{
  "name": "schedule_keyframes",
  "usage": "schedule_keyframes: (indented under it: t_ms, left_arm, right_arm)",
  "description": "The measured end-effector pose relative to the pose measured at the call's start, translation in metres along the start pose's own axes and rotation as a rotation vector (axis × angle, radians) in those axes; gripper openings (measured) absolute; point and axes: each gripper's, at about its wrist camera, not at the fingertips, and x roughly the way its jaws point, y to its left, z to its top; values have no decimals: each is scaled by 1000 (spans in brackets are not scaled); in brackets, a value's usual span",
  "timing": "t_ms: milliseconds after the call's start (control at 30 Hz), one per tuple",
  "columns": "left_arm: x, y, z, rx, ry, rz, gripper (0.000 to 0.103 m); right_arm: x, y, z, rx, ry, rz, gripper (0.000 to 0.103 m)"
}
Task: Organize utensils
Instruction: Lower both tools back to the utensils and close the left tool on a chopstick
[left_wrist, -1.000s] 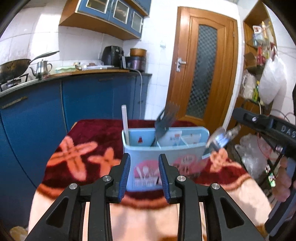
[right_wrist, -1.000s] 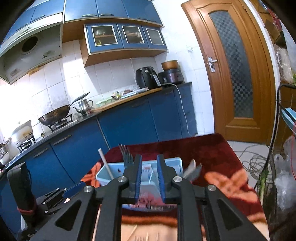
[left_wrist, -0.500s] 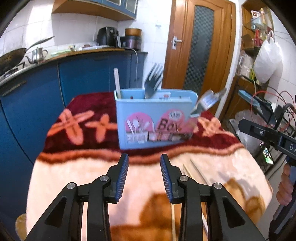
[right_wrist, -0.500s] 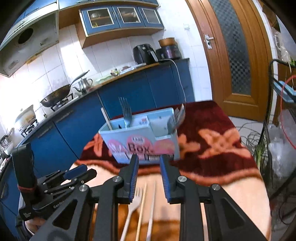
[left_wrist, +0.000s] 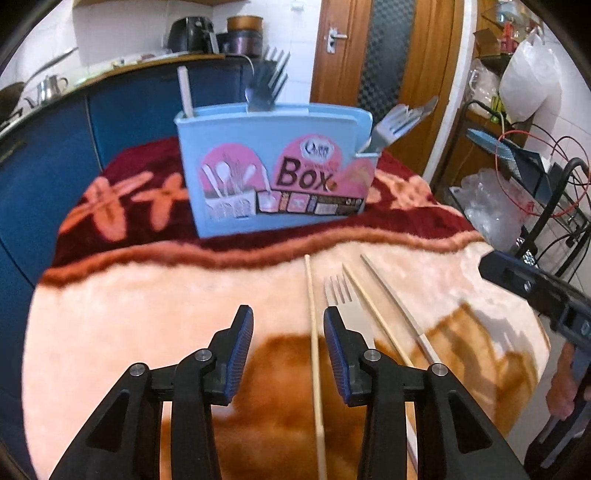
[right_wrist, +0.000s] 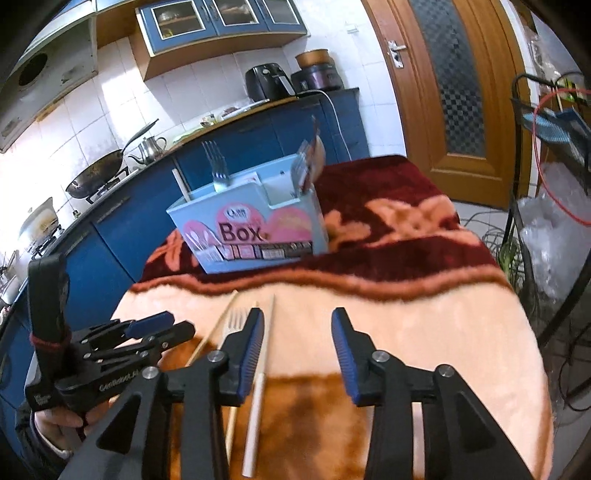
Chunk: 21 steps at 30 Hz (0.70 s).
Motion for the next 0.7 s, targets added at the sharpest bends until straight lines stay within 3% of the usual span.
schedule_keyframes:
  t_ms: [367, 700]
  left_arm:
    - [32, -16, 17, 103, 50, 91, 41]
    - [52, -18, 30, 108, 86, 116, 40]
  right_arm:
    - [6, -26, -5, 38, 11, -2, 43]
    - [13, -35, -11, 54, 30, 11, 44]
